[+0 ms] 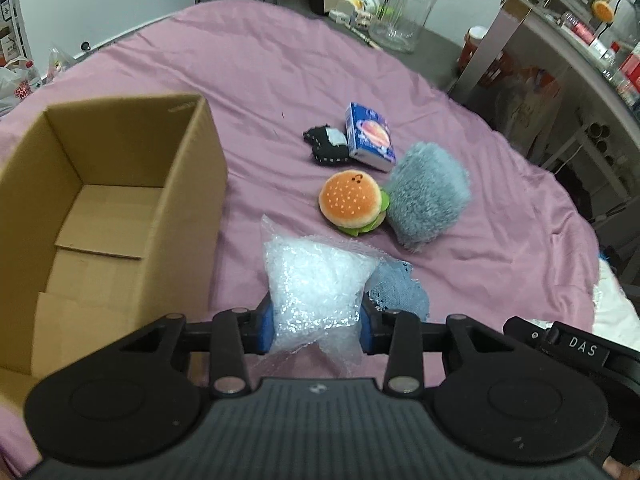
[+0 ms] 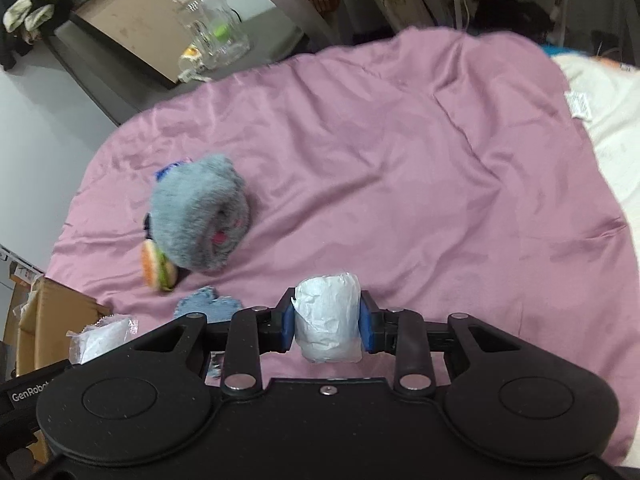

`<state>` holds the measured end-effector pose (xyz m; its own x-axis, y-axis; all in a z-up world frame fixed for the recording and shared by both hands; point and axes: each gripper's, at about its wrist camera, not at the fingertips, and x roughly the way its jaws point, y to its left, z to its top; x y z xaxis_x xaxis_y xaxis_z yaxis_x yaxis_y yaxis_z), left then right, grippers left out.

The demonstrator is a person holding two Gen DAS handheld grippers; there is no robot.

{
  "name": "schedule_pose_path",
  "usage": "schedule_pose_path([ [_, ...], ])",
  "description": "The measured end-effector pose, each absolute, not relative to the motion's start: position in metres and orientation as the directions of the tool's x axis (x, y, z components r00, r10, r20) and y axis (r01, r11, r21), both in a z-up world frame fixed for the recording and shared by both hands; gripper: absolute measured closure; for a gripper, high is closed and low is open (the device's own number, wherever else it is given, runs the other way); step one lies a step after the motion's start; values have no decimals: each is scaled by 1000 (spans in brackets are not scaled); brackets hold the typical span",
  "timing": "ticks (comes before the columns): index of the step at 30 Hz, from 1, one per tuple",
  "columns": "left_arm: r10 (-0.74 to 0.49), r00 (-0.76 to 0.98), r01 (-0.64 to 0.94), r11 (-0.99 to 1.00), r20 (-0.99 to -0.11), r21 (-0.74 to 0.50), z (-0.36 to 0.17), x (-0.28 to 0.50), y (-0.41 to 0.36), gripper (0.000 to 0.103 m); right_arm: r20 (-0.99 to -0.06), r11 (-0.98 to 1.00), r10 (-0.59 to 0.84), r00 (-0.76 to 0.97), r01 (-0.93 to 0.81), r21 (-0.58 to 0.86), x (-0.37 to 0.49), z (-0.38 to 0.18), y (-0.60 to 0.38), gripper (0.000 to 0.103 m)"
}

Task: Organize soft objects
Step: 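Close the left tool on the bead bag while the right tool grasps the white bundle, then carry the bead bag with the left tool while the right tool carries the bundle to the box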

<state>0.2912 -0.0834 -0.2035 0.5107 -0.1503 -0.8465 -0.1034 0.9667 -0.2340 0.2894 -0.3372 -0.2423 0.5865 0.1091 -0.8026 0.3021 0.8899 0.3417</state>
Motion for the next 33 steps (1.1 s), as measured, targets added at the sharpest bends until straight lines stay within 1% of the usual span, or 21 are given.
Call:
schedule_pose_path([
  [10,-186,587,-84,954,-788,-288,-162,259,-58,65,-760,899,106,642,265,349,262,-196,-305,72],
  [15,-183,620,-89,950,-763,-301,-148,247,-37,65,-737,908,105,667,239,345,253,-177,-285,72],
  [33,-164,668,-138,931,-725,-338,-131,224,46,65,-691,939,123,712,142,314,242,-137,-201,72],
])
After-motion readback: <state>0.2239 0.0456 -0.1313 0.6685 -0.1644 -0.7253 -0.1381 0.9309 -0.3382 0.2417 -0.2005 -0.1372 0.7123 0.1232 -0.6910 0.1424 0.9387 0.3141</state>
